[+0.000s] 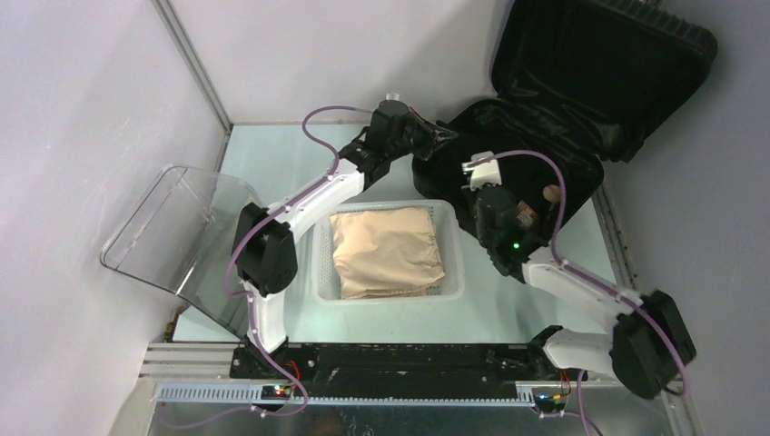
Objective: Open, take out, and arrange the luggage
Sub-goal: Pick up the clothes from the opened luggage.
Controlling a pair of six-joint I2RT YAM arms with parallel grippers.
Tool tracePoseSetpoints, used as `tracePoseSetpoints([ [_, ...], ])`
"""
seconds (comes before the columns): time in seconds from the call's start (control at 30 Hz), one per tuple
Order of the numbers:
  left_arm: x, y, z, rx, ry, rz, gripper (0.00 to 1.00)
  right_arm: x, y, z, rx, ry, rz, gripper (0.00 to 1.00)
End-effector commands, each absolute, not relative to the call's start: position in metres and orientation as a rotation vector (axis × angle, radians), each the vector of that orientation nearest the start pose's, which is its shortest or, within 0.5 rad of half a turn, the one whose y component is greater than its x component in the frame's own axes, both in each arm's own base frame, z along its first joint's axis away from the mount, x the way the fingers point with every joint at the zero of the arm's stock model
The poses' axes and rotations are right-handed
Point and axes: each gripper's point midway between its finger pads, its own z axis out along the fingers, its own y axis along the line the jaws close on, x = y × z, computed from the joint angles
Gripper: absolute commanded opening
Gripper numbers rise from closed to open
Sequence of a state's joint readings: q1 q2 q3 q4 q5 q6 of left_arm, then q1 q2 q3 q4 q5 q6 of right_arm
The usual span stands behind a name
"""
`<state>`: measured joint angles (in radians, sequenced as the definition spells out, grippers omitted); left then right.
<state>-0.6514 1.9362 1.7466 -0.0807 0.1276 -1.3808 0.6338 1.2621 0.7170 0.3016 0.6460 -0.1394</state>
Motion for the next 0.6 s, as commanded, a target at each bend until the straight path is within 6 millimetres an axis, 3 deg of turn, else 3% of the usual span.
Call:
tracePoseSetpoints([
  [0.0, 0.430, -0.388, 0.373, -0.599, 1.870, -1.489, 0.00, 0.344, 0.125, 0.231, -0.296, 1.732, -0.101, 0.00],
  [0.3, 0.407, -0.378, 0.356, -0.567, 1.965, -1.450, 0.00, 0.291, 0.127, 0.234, -0.503, 1.813, 0.077, 0.00],
  [0.4, 0.397, -0.372, 0.340, -0.557, 2.002, -1.427, 0.00, 0.273, 0.133, 0.229, -0.562, 1.857, 0.134, 0.00],
  [0.57, 0.384, -0.364, 0.327, -0.534, 2.025, -1.424, 0.00, 0.265, 0.135, 0.229, -0.555, 1.870, 0.131, 0.00],
])
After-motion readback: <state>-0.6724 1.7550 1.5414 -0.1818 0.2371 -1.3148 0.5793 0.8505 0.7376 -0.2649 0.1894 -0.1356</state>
